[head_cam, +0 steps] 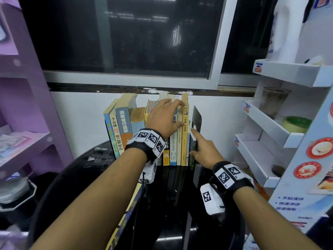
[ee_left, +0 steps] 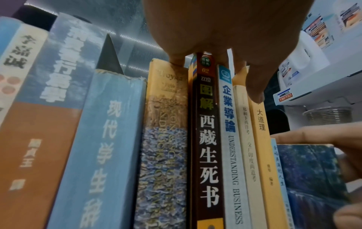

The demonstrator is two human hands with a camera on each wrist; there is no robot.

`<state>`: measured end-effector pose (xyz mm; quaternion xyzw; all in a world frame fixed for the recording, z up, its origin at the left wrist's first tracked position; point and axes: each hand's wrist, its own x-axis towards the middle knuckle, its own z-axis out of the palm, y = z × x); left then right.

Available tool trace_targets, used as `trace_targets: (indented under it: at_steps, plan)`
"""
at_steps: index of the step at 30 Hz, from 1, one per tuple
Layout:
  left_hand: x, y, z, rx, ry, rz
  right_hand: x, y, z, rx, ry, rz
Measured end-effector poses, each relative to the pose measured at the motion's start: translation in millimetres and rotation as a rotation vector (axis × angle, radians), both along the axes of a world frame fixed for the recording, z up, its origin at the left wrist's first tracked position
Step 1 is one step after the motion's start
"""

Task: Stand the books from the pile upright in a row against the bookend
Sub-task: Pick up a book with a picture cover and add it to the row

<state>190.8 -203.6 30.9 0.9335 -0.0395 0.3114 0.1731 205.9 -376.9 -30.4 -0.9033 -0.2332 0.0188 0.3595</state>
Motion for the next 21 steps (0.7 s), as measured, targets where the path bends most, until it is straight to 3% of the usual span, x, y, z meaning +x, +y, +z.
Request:
trace_targets:
  at_steps: [6, 21]
  plan:
    - [-1, 6, -1, 0.16, 0.031, -0.019, 12, 6, -7, 0.008, -0.001, -0.024]
    - [6, 12, -11, 0.239, -0.012, 0.0, 22, 15, -8, 0.013, 0.005, -0.031]
